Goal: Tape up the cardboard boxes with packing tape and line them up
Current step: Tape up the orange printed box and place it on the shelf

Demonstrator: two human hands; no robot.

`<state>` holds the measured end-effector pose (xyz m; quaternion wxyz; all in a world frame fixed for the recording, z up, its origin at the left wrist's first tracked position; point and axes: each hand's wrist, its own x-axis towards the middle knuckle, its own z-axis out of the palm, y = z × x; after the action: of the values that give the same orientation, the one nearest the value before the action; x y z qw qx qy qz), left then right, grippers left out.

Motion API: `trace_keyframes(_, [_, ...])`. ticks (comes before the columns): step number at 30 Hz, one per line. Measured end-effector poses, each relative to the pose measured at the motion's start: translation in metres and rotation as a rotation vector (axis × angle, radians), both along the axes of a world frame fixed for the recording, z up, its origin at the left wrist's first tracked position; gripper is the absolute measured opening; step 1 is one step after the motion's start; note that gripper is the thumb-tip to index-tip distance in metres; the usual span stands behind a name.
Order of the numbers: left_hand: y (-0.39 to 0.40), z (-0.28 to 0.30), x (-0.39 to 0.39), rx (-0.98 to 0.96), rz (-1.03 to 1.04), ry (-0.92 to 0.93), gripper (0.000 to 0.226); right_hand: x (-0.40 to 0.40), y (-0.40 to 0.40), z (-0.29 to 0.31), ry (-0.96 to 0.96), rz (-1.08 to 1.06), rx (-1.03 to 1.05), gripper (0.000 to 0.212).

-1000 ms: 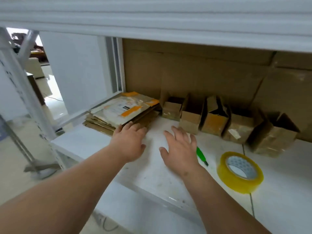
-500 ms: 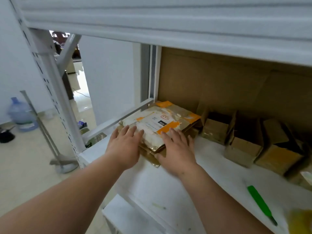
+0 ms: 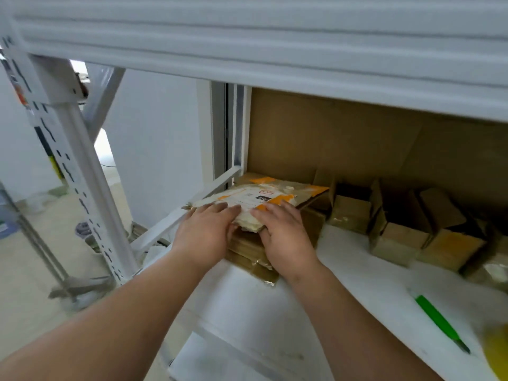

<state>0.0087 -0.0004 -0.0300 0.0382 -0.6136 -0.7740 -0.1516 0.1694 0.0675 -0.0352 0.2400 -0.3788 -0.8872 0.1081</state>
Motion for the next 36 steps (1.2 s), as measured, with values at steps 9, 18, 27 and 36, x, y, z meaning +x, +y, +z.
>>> trace_keyframes(9, [-0.039, 0.02, -0.017, 0.305, 0.015, -0.448, 0.029, 0.004, -0.048, 0.004, 0.187, -0.28, -0.012, 0.068])
trace_keyframes(18, [-0.064, 0.015, -0.005, 0.038, -0.052, -0.63, 0.041, 0.011, -0.09, -0.023, 0.213, -0.26, -0.296, 0.073])
trace_keyframes(27, [-0.07, 0.015, 0.008, 0.237, 0.002, -0.562, 0.039, 0.019, -0.119, -0.029, -0.047, -0.218, -0.312, 0.068])
trace_keyframes(36, [-0.076, 0.01, 0.008, 0.288, -0.031, -0.479, 0.037, -0.006, -0.119, -0.048, -0.401, -0.324, -0.248, 0.078])
